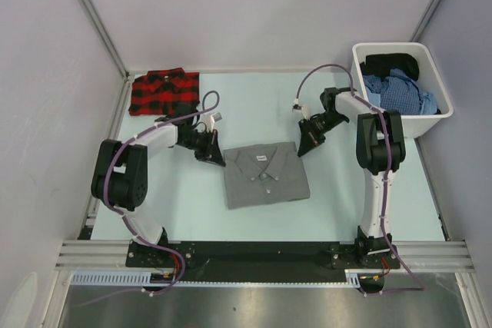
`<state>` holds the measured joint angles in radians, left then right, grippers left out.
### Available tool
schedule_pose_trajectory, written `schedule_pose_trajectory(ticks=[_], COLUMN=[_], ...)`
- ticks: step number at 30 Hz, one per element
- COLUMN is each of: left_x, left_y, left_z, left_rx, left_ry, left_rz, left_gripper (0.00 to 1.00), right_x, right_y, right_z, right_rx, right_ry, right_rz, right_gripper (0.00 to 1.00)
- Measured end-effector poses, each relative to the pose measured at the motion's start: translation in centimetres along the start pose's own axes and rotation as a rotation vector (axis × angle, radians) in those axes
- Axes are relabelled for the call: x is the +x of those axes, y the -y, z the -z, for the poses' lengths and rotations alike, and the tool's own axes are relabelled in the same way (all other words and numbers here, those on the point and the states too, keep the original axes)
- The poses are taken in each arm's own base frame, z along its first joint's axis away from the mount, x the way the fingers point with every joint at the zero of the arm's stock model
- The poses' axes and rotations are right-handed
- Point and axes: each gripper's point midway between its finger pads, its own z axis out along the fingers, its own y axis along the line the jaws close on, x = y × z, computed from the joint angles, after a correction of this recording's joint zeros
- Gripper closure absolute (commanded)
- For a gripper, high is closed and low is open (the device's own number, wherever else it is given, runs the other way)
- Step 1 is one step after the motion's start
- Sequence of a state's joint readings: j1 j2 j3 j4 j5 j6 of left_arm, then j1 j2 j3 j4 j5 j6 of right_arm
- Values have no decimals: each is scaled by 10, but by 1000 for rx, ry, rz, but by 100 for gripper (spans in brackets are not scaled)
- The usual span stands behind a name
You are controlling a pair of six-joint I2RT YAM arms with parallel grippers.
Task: Fold and stack the long sleeve shirts
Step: Fold the shirt
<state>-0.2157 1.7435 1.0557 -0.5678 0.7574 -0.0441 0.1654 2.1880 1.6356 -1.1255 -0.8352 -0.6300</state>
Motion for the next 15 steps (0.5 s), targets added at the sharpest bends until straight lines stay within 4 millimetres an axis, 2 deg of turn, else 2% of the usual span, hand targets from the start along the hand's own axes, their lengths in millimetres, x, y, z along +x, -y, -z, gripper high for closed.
schedule_pose_trajectory(ticks=[6,11,15], left_x=[-18,-27,-32], left_y=[0,-9,-19], left_z=[6,6,1], left_rx=[-28,-73,-104], left_ry=[49,82,97], left_rz=[-58,-86,-94], left_gripper=[100,100,100], right_x=[-18,-27,-29], right_y=[0,5,15], right_z=[10,16,13], right_rx=[10,28,41], right_ry=[44,74,86], right_rz=[36,54,48], right_gripper=[100,100,100])
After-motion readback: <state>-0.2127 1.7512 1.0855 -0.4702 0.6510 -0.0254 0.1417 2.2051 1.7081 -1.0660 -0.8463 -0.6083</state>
